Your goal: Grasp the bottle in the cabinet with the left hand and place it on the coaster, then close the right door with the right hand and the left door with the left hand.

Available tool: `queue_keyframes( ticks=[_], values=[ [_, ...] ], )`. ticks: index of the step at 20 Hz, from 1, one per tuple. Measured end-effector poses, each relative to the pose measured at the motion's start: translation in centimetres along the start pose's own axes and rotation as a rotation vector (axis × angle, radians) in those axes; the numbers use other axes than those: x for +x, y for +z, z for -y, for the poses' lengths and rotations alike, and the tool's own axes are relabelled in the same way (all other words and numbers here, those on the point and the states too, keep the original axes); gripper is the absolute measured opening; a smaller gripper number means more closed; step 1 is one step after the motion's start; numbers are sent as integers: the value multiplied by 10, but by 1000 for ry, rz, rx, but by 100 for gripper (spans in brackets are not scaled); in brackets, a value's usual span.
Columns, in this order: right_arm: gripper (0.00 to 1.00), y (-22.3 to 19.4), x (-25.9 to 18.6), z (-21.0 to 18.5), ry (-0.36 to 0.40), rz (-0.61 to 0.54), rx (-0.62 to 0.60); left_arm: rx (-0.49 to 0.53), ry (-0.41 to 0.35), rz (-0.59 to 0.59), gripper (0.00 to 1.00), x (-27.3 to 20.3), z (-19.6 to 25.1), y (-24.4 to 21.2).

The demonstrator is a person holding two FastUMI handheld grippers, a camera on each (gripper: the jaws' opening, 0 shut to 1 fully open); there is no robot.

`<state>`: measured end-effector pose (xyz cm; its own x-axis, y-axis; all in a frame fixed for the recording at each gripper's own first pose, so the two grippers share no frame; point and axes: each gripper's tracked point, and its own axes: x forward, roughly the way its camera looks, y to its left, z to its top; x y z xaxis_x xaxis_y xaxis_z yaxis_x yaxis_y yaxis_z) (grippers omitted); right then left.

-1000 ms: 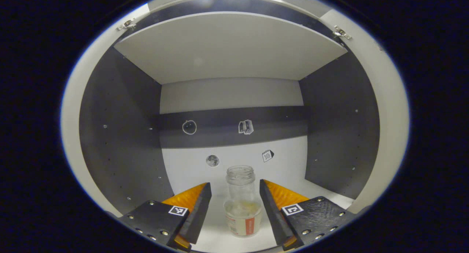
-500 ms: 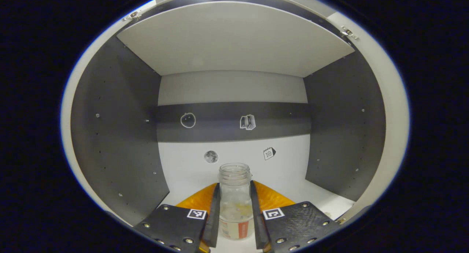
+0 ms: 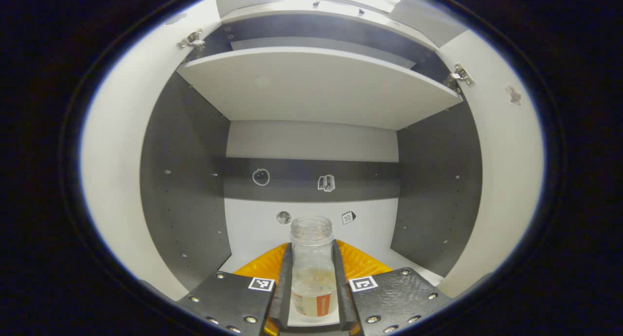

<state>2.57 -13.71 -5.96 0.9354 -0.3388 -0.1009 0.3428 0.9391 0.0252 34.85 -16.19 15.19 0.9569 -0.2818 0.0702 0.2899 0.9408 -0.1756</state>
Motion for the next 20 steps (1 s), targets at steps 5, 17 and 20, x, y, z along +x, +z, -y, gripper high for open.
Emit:
queue_keyframes(
  ticks=[5, 17, 20],
  values=[
    [97, 6, -6, 3, 74, 10, 8, 0, 46, 22, 40, -50, -2, 1],
    [98, 1, -28, 9, 243, -7, -10, 40, 152, 29, 41, -152, -1, -18],
    [97, -2, -31, 7, 277, -11, -20, 36, 163, 20, 41, -173, 0, -33]
  ],
)
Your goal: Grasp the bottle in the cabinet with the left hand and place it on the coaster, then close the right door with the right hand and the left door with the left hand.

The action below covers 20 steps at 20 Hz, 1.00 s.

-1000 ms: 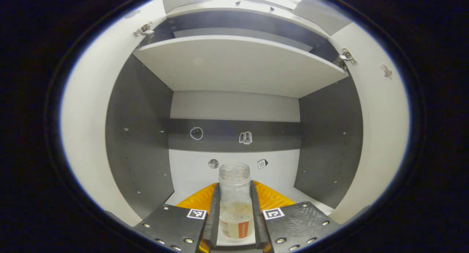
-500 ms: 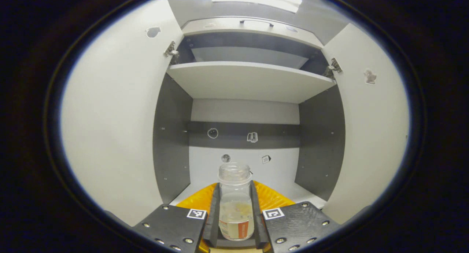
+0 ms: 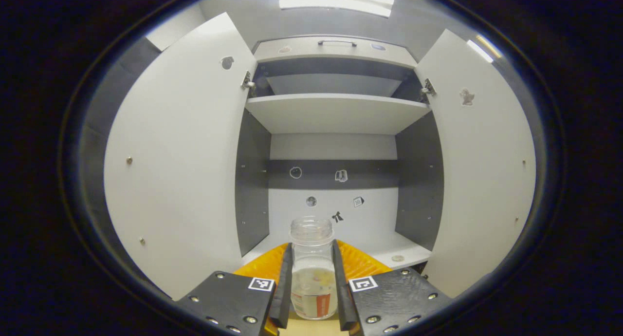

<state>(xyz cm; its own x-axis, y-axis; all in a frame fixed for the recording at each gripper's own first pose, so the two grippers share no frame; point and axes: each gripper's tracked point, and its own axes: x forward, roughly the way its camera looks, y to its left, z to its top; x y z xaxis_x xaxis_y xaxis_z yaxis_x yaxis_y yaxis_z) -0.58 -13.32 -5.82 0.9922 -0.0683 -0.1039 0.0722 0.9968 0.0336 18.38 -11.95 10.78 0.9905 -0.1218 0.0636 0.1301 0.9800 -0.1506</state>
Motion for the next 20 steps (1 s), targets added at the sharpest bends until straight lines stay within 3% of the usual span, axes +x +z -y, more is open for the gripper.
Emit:
queue_keyframes(
  ticks=[10, 20],
  values=[
    [97, -6, -3, -22, 82, -10, -44, -48, -1, -77, 40, -45, 6, -74],
    [98, -18, -8, -32, 90, -38, -57, -72, -64, -160, 41, -99, 19, -184]
  ],
)
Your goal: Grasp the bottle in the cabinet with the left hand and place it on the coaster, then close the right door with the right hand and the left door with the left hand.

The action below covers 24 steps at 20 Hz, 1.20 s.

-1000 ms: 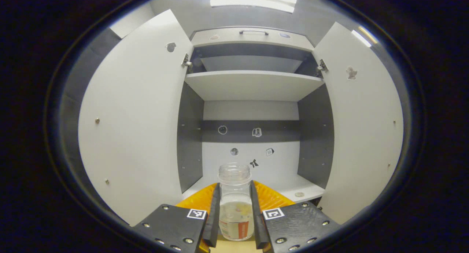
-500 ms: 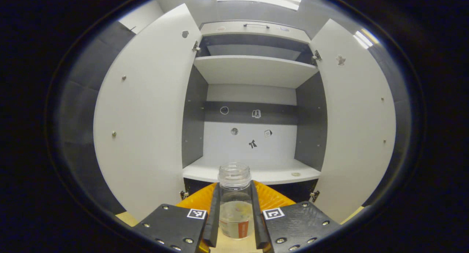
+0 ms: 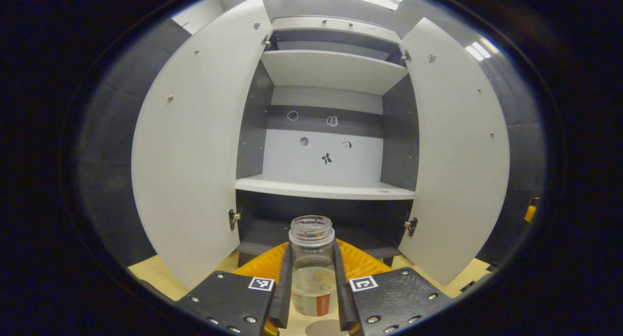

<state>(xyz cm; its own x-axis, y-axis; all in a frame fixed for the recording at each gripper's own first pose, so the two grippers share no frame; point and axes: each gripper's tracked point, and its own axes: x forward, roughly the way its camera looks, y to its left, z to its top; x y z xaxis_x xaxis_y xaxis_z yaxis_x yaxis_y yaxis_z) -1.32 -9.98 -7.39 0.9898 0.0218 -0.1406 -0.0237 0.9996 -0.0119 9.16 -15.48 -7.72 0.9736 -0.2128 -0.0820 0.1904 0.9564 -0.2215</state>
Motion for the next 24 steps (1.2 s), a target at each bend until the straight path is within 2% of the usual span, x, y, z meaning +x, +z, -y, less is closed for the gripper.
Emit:
queue_keyframes(
  ticks=[7, 16, 24],
  values=[
    [98, -13, -12, 0, -12, -36, 9, -13, -77, -77, 41, -6, 26, -67],
    [98, -28, -25, 21, -76, -74, 51, 44, -79, -103, 41, -3, 39, -116],
    [96, -27, -27, 23, -79, -82, 1, 46, -47, -108, 41, -10, 36, -136]
  ],
)
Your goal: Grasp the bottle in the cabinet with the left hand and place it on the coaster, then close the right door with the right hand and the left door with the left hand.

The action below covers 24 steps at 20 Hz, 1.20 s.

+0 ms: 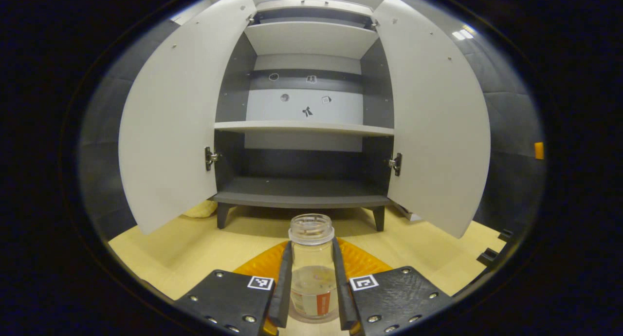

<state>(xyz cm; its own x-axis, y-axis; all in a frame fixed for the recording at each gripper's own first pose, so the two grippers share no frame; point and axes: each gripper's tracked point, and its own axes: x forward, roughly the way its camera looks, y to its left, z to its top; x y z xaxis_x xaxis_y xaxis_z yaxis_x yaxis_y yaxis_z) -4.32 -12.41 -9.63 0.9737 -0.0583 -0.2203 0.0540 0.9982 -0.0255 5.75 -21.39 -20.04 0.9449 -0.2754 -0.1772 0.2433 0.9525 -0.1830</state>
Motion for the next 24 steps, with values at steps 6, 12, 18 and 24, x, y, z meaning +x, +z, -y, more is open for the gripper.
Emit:
queue_keyframes(
  ticks=[6, 12, 18, 24],
  values=[
    [97, 0, 6, -14, 32, 1, -16, 11, 23, -12, 48, -6, -3, -6],
    [96, 1, 9, -17, 47, 4, 6, 23, 44, -48, 79, -10, -4, -9],
    [97, 26, 16, -20, 80, 37, 61, 17, 60, 11, 80, -28, -1, 37],
    [96, 60, 38, -16, 88, 68, 77, 2, 70, 48, 80, -61, -1, 85]
  ],
)
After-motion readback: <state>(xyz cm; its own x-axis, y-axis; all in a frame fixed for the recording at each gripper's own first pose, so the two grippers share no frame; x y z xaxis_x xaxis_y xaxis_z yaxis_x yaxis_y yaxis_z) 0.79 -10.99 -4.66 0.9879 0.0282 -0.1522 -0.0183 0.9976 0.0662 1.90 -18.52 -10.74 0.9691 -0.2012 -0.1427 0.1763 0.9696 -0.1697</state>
